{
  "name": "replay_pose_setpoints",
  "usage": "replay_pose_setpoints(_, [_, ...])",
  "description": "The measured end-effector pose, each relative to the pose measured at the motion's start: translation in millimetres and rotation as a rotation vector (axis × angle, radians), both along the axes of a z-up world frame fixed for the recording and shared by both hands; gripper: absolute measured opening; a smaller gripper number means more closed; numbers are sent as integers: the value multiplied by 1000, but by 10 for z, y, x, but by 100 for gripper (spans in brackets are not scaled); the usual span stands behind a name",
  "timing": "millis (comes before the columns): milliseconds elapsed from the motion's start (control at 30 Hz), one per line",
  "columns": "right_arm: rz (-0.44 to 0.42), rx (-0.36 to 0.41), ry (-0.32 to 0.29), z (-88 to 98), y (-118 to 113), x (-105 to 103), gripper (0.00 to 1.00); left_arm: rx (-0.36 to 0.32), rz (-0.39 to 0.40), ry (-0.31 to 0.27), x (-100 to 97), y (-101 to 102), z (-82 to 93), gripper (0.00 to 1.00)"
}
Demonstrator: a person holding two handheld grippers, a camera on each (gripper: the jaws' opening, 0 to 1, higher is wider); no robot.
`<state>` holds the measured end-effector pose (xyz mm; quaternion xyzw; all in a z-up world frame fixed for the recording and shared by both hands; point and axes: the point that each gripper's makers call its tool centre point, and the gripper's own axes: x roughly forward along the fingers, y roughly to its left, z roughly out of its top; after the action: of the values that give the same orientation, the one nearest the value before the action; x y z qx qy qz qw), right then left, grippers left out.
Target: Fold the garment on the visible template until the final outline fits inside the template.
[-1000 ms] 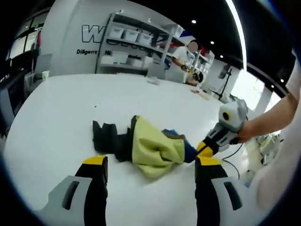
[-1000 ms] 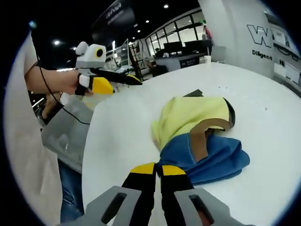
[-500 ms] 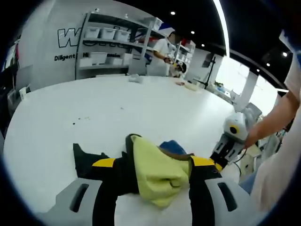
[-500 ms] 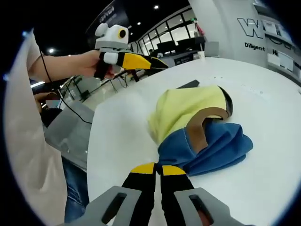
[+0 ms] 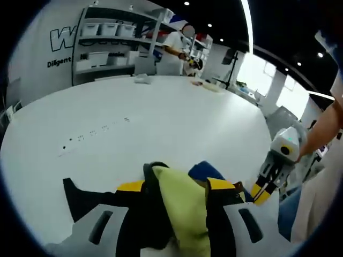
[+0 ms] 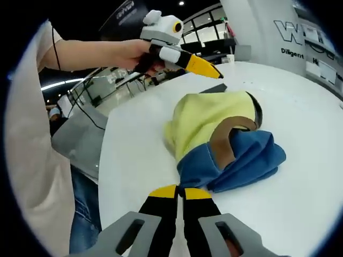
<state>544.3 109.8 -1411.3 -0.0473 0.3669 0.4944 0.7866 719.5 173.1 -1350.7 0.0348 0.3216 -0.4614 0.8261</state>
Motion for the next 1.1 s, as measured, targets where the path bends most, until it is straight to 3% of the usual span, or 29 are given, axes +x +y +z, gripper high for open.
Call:
replay_pose_setpoints(300, [-12, -14, 0, 12, -109, -50, 0, 39, -21, 51, 90, -196, -260, 39])
replay_pose_setpoints(500, [-27, -19, -6, 35, -152, -51, 0, 66, -12, 92, 54, -162, -334, 4])
replay_pose_setpoints(733, [-35, -27, -10, 34, -157, -45, 0, 87, -18, 120, -49, -23, -370, 3])
replay_pose_setpoints(900, [-46, -35, -19, 65, -180, -12, 0, 67, 12, 113, -140, 109, -275, 3])
replay_pose_setpoints(1100, [-91, -14, -16, 122, -213, 66, 0, 21, 85, 95, -351, 410, -110, 3])
